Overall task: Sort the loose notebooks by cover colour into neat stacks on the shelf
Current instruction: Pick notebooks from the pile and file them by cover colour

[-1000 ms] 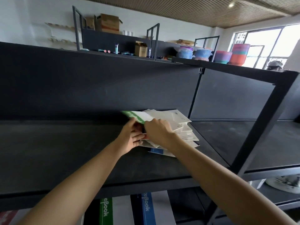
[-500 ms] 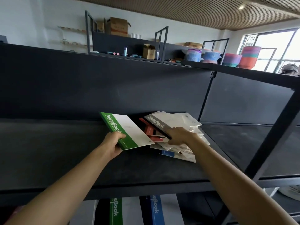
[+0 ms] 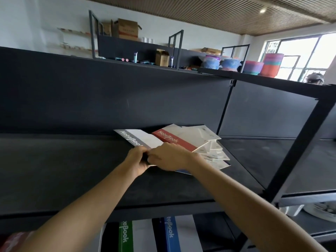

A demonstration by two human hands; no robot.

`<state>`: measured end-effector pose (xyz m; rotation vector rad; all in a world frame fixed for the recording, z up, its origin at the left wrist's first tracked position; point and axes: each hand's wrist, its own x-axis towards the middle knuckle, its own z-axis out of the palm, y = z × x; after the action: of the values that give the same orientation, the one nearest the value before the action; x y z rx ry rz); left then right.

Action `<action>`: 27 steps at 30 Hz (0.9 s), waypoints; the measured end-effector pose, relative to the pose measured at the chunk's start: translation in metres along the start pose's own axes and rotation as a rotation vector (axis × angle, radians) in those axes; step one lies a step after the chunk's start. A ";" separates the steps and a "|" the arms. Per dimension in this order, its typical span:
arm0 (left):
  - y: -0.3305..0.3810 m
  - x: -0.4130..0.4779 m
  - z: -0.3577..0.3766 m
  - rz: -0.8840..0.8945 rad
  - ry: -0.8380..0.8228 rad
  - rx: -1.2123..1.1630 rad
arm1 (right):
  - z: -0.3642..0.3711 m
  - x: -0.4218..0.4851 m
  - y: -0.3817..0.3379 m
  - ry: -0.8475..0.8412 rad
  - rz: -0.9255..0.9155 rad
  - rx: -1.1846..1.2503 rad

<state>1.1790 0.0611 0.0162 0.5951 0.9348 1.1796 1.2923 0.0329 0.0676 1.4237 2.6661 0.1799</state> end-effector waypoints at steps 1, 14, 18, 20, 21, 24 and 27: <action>-0.001 0.000 -0.003 0.005 0.029 -0.008 | 0.003 0.005 0.011 -0.009 0.039 0.075; 0.010 -0.002 -0.030 0.002 0.144 -0.033 | 0.043 0.024 0.102 -0.109 0.376 -0.019; 0.005 -0.005 -0.025 -0.005 0.140 -0.024 | 0.047 0.021 0.099 -0.115 0.349 -0.030; 0.004 -0.004 -0.024 -0.011 0.144 -0.016 | 0.046 0.021 0.098 -0.134 0.345 -0.067; 0.003 -0.003 -0.024 -0.017 0.151 -0.013 | 0.044 0.020 0.098 -0.144 0.344 -0.081; 0.003 -0.001 -0.022 -0.020 0.157 0.002 | 0.033 0.017 0.096 -0.094 0.373 -0.101; 0.001 0.002 -0.019 0.008 0.147 0.028 | 0.015 0.019 0.068 0.012 0.366 -0.150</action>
<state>1.1623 0.0617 0.0073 0.5407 1.0758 1.2316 1.3399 0.0873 0.0632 1.8468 2.3180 0.4103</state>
